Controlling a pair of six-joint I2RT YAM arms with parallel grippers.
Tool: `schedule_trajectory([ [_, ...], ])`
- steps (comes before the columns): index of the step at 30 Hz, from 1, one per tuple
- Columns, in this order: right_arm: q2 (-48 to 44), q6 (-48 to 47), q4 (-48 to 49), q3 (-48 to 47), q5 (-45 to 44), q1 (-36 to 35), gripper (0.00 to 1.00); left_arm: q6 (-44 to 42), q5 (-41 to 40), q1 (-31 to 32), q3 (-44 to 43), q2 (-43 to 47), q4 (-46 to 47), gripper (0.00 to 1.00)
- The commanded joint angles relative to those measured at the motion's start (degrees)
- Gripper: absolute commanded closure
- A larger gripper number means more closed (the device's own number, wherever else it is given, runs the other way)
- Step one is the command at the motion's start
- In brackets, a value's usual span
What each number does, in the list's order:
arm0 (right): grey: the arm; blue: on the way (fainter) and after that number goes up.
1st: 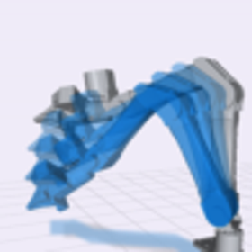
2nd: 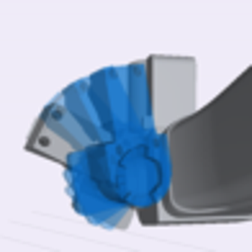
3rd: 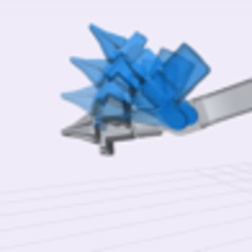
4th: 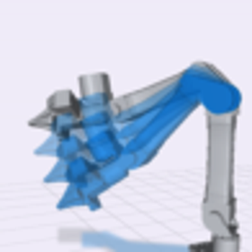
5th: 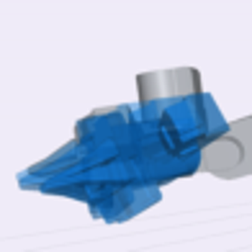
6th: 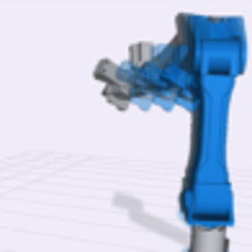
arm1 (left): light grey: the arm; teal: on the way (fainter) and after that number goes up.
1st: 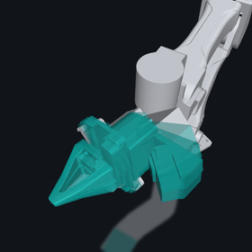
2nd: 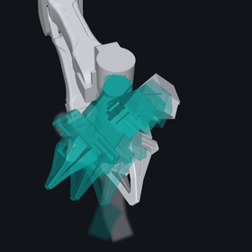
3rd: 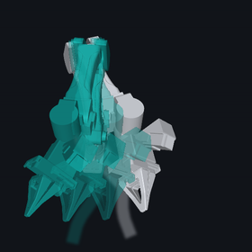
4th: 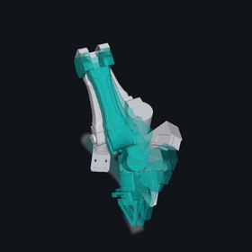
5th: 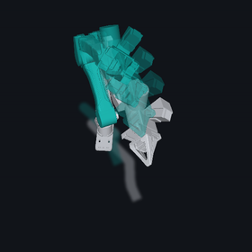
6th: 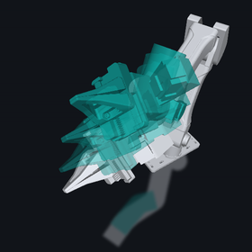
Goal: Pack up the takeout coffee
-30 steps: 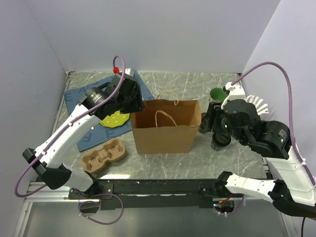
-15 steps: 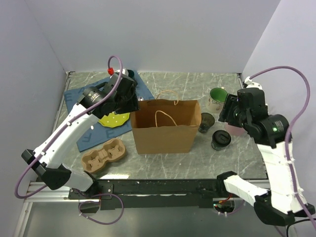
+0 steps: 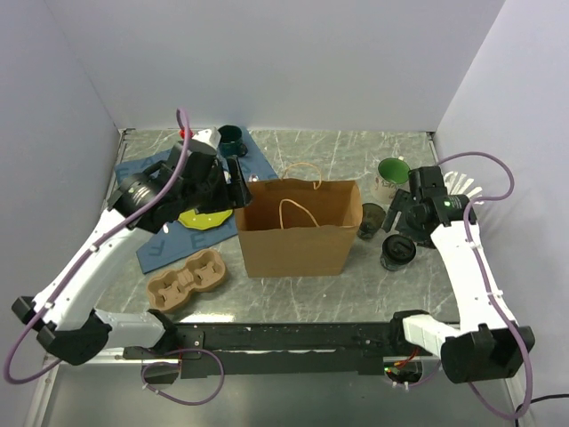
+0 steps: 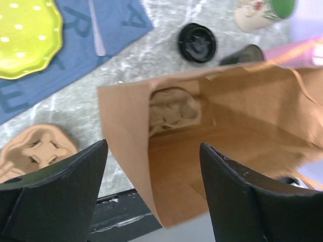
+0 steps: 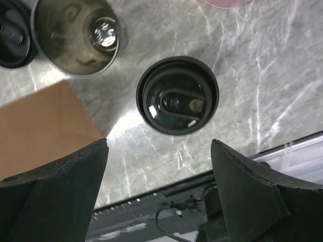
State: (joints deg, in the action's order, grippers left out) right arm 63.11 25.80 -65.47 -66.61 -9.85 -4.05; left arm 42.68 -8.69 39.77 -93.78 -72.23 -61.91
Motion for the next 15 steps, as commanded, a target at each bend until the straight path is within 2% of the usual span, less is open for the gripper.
schedule_trajectory([
  [1, 2.27, 5.74, 6.66, 1.83, -2.89, 0.71, 0.09, -0.49, 4.82, -0.13, 1.92, 2.88, 3.9, 0.2],
  [6, 4.21, 8.65, 7.72, 4.03, -7.55, 1.24, 0.1, 0.04, 6.75, -0.13, 3.77, 4.72, 4.52, 0.2],
  [15, 3.95, 8.74, 10.89, 8.07, -5.8, 2.74, 0.09, -0.22, 6.58, -0.13, 4.92, 6.66, 2.94, 0.19],
])
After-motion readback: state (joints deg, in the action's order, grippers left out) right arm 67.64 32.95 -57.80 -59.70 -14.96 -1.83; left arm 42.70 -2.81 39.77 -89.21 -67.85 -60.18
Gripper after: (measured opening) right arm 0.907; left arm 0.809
